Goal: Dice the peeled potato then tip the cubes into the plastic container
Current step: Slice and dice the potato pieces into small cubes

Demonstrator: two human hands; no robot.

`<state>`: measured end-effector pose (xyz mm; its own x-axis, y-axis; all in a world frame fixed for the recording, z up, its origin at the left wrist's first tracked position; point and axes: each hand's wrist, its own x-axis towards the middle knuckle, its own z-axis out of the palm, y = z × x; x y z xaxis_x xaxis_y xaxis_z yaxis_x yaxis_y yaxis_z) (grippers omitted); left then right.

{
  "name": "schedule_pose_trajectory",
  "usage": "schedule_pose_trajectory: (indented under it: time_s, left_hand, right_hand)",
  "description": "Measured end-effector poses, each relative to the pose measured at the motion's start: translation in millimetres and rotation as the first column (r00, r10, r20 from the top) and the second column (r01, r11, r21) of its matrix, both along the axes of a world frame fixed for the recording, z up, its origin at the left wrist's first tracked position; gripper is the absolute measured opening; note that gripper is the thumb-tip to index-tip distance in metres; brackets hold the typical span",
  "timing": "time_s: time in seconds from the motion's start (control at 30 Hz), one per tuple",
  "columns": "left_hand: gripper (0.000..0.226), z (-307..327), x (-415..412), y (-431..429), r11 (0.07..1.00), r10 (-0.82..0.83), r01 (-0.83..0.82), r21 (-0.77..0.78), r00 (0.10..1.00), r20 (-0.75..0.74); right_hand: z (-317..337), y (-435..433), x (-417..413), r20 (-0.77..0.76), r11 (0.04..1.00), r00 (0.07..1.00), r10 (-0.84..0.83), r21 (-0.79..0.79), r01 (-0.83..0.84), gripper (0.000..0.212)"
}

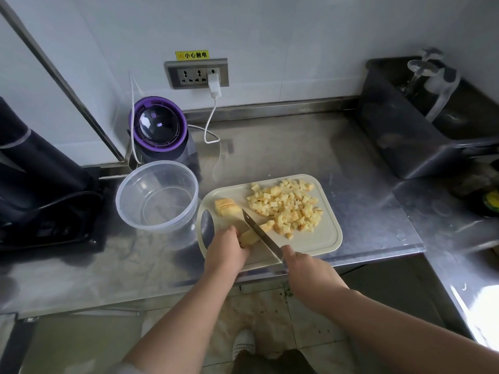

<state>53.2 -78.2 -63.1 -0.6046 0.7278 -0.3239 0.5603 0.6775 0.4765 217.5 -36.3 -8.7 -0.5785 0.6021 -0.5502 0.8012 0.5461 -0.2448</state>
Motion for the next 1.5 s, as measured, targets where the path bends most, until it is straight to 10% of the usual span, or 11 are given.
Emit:
schedule_pose_trajectory:
  time_s: [1.5]
  left_hand:
    - [0.033, -17.3, -3.6, -19.8, 0.986, -0.003, 0.008, 0.168, 1.000, -0.030]
  right_hand:
    - [5.2, -7.3, 1.6, -0.040, 0.992, 0.995, 0.095, 0.083, -0.091, 0.039]
